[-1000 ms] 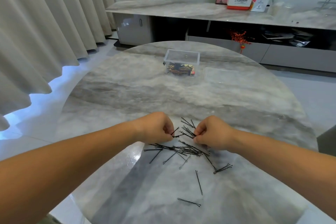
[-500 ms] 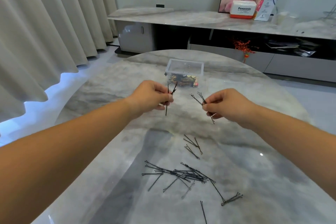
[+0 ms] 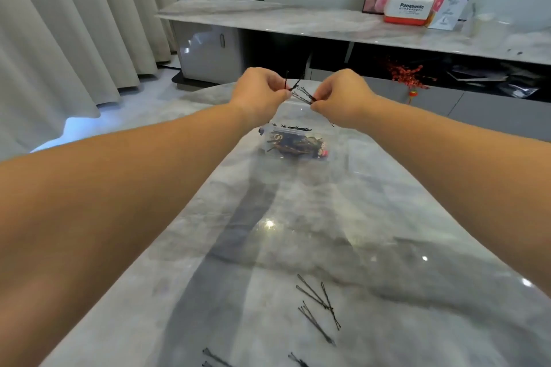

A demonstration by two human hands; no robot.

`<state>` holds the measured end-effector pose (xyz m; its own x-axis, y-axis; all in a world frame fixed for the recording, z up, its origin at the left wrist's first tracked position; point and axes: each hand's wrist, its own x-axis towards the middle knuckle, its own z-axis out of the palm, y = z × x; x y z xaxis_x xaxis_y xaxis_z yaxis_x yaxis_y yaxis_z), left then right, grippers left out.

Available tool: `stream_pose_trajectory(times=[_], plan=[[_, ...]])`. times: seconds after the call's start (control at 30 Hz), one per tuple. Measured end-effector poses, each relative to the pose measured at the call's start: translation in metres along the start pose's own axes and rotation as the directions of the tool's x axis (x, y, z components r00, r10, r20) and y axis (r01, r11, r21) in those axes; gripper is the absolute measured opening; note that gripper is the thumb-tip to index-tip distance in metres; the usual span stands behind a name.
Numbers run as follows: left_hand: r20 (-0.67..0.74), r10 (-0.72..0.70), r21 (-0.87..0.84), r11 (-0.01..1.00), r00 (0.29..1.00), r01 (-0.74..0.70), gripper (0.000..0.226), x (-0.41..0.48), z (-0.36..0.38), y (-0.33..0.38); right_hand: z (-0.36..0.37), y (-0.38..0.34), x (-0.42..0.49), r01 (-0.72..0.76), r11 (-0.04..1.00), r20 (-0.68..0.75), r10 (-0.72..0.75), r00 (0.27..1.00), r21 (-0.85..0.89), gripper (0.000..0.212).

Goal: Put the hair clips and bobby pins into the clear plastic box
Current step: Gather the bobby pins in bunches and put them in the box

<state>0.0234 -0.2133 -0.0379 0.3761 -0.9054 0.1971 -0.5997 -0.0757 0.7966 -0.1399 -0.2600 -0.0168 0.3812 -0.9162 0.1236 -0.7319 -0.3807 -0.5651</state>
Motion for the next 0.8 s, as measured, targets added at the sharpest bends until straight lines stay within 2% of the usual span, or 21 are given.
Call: stream_pose_trajectory(times=[0.17, 0.33, 0.47, 0.57, 0.63, 0.73, 0.8], plan=[[0.083, 0.006, 0.132, 0.991, 0.997, -0.017, 0.011, 0.009, 0.019, -0.019, 0.019, 0.01, 0.008, 0.028, 0.998, 0.023, -0.027, 0.999, -0.055, 0.02], [0.105, -0.028, 0.258, 0.966, 0.994, 0.0, 0.014, 0.006, 0.021, -0.027, 0.012, 0.016, -0.005, 0.03, 0.999, -0.07, -0.033, 0.997, -0.045, 0.008], [0.119, 0.02, 0.263, 0.963, 0.993, -0.051, 0.022, -0.008, 0.008, -0.024, 0.001, 0.026, -0.034, 0.04, 0.999, -0.057, -0.041, 0.998, -0.023, 0.012], [0.078, 0.147, 0.328, 0.93, 0.986, -0.164, 0.036, -0.041, -0.008, -0.02, 0.0, 0.032, -0.077, 0.03, 0.999, 0.05, -0.029, 0.998, -0.021, 0.016], [0.075, 0.189, 0.307, 0.93, 0.979, -0.203, 0.036, -0.077, -0.016, -0.019, 0.004, 0.032, -0.117, 0.049, 0.998, 0.193, -0.043, 0.98, -0.026, 0.013], [0.317, 0.143, 0.328, 0.911, 0.938, -0.25, 0.028, -0.136, -0.021, -0.023, 0.009, 0.031, -0.182, 0.092, 0.994, 0.434, -0.058, 0.899, -0.058, 0.01], [0.469, 0.058, 0.37, 0.893, 0.881, -0.256, 0.026, -0.174, -0.023, -0.028, 0.009, 0.029, -0.22, 0.123, 0.984, 0.559, -0.032, 0.829, -0.126, 0.018]])
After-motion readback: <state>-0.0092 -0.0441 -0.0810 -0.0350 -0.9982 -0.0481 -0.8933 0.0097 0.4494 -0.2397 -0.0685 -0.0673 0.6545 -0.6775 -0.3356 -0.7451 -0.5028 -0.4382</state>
